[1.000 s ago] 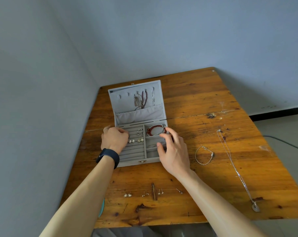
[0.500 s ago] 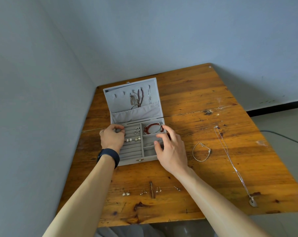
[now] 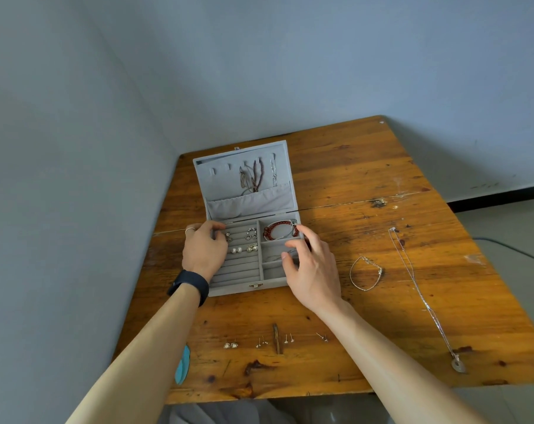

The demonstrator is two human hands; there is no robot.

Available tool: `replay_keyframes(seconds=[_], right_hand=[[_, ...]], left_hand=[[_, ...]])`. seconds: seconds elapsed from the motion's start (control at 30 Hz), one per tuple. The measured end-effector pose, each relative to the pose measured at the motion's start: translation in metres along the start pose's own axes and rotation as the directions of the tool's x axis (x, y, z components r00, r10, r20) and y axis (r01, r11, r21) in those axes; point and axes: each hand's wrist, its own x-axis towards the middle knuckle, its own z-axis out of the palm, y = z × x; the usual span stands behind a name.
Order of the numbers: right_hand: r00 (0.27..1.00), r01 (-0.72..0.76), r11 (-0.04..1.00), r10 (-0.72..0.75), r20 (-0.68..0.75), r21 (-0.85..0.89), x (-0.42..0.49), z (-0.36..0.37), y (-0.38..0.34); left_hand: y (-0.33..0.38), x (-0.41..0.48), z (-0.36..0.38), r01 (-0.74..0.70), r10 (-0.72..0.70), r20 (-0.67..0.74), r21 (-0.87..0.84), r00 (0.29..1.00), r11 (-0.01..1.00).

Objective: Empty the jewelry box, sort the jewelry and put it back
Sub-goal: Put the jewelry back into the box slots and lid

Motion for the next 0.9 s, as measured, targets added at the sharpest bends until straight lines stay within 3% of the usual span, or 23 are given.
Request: replay_keyframes(seconds=[0.13,0.27,0.43,0.7,0.9], right_hand=[[1.0,0.01,1.0,-0.01,-0.001,0.015,0.001,-0.001,-0.001],[0.988,0.145,0.983,-0.151,-0.041,-0.112,0.007,-0.001,-0.011],[0.948,0.317,0.929,-0.31,0.068,-0.19,0.037,0.009,-0.043],[0.874,0.411,0.869,-0.29,0.39,-0.274,0.075,0.033,-0.073],[0.859,0.459,0.807,-0.295,0.418,-0.372,0.076,0.041,-0.077]], left_hand=[[-0.01,-0.009,-0.013,-0.17,0.184,-0.038,0.238,0.982,0.956],[-0.021,-0.007,-0.016,-0.245,0.263,-0.003,0.357,0.965,0.901],[-0.032,-0.006,-0.012,-0.286,0.306,0.01,0.381,0.952,0.879],[-0.038,-0.004,-0.01,-0.31,0.332,0.021,0.42,0.943,0.853],[-0.039,-0.006,-0.008,-0.312,0.335,0.027,0.442,0.942,0.841]])
